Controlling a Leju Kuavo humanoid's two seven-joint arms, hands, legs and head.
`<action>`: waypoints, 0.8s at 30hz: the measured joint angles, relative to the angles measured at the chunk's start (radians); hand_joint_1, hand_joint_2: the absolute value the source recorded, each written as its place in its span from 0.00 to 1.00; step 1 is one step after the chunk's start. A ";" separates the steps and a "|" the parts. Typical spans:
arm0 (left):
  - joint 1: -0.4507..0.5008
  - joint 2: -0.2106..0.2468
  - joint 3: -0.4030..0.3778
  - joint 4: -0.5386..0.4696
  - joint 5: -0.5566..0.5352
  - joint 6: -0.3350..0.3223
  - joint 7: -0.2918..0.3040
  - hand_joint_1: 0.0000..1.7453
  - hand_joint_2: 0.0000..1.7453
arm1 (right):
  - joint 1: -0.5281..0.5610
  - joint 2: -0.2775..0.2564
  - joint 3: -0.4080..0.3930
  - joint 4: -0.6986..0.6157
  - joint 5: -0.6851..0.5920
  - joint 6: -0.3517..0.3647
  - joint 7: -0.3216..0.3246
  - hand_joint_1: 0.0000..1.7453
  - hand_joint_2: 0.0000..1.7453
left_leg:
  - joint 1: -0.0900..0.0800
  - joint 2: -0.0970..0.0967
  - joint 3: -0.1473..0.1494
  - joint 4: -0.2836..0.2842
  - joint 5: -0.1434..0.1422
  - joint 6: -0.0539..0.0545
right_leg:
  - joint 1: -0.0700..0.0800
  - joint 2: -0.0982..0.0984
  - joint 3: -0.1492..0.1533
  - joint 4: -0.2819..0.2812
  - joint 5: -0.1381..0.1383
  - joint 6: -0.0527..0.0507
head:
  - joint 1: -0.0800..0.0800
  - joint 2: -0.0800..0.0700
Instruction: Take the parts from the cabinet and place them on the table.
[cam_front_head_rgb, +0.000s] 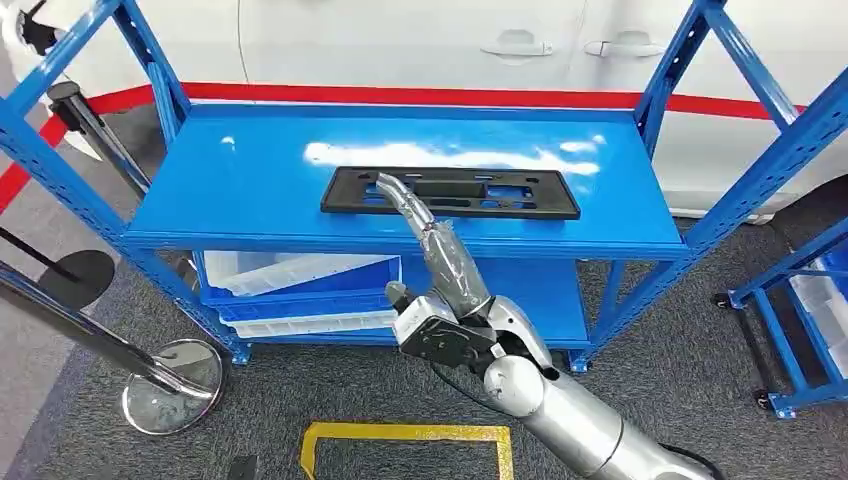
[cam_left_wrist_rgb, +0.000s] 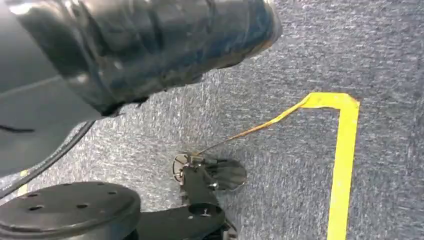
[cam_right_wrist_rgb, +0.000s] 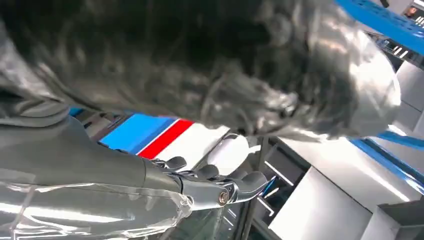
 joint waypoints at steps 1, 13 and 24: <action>0.001 0.000 0.000 0.000 0.000 0.000 0.000 0.00 0.00 | 0.000 0.000 0.000 0.000 0.000 0.000 0.000 0.00 0.00 | 0.001 -0.001 0.005 0.005 -0.007 -0.003 | -0.004 -0.001 0.032 -0.071 0.050 0.002 | 0.000 0.000; -0.003 0.000 0.000 0.005 -0.007 -0.002 -0.024 0.00 0.00 | 0.000 -0.008 -0.003 0.000 0.000 0.013 0.001 0.00 0.00 | 0.002 -0.001 -0.144 0.299 -0.135 -0.061 | -0.002 0.001 0.147 -0.246 0.063 -0.050 | -0.007 0.000; 0.001 0.006 -0.001 0.011 -0.021 -0.001 -0.010 0.00 0.00 | 0.006 -0.010 -0.011 -0.001 0.000 0.022 -0.002 0.00 0.00 | -0.010 -0.005 -0.069 0.016 0.039 -0.002 | 0.009 0.008 0.196 -0.261 0.008 -0.024 | -0.007 0.000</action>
